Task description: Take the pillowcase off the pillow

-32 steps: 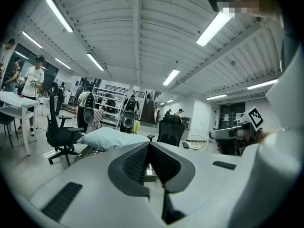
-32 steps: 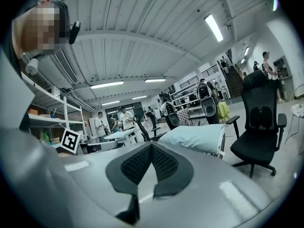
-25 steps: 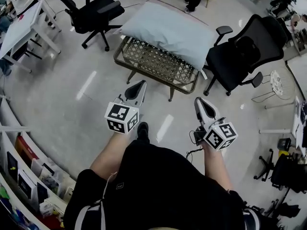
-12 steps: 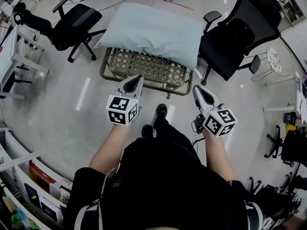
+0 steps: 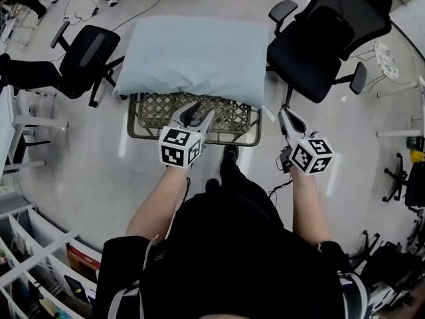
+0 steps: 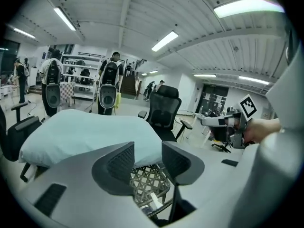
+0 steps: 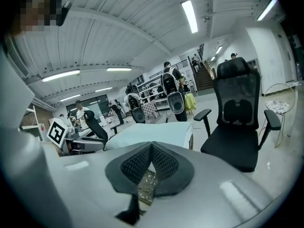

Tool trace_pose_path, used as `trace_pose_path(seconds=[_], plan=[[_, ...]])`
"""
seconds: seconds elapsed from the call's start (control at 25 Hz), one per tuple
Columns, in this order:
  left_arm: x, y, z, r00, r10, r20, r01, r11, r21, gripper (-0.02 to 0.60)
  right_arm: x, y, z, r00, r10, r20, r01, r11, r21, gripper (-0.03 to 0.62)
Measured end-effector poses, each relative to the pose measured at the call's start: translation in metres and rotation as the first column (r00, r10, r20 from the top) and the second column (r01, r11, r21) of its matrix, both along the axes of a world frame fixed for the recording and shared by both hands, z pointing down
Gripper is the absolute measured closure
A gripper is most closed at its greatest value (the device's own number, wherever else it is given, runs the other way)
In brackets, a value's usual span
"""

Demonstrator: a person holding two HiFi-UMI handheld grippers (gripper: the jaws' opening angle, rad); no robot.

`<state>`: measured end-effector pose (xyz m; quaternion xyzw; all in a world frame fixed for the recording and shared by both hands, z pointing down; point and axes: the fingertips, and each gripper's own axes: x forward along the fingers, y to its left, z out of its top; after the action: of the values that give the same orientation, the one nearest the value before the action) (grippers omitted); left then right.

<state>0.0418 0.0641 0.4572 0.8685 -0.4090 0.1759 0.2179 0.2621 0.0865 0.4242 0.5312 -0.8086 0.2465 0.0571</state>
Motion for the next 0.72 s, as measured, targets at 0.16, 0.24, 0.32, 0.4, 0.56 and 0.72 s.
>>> trace_pose_path(seconds=[0.16,0.24,0.32,0.4,0.56,0.72], plan=[[0.045,-0.042,0.037,0.995,0.07,0.069,-0.065,0.995,-0.075,0.379,0.02,-0.039,0.041,1.0,-0.01,0.006,0.01,0.997,-0.072,0.583],[0.06,-0.055,0.061,0.991,0.088,0.105,-0.074,0.988,-0.133,0.379,0.026,-0.051,0.067,1.0,-0.024,0.016,0.026,0.992,-0.127,0.583],[0.065,-0.057,0.084,0.982,0.108,0.156,-0.078,0.979,-0.189,0.379,0.027,-0.054,0.095,0.999,-0.042,0.032,0.047,0.981,-0.19,0.583],[0.069,-0.064,0.103,0.967,0.129,0.218,-0.08,0.973,-0.218,0.379,0.026,-0.057,0.12,0.997,-0.07,0.038,0.077,0.968,-0.24,0.582],[0.073,-0.083,0.136,0.935,0.152,0.32,-0.069,0.965,-0.255,0.379,0.029,-0.074,0.164,0.991,-0.136,0.012,0.133,0.94,-0.314,0.581],[0.066,-0.089,0.161,0.906,0.173,0.387,-0.061,0.956,-0.285,0.395,0.021,-0.082,0.197,0.982,-0.186,0.013,0.177,0.909,-0.377,0.579]])
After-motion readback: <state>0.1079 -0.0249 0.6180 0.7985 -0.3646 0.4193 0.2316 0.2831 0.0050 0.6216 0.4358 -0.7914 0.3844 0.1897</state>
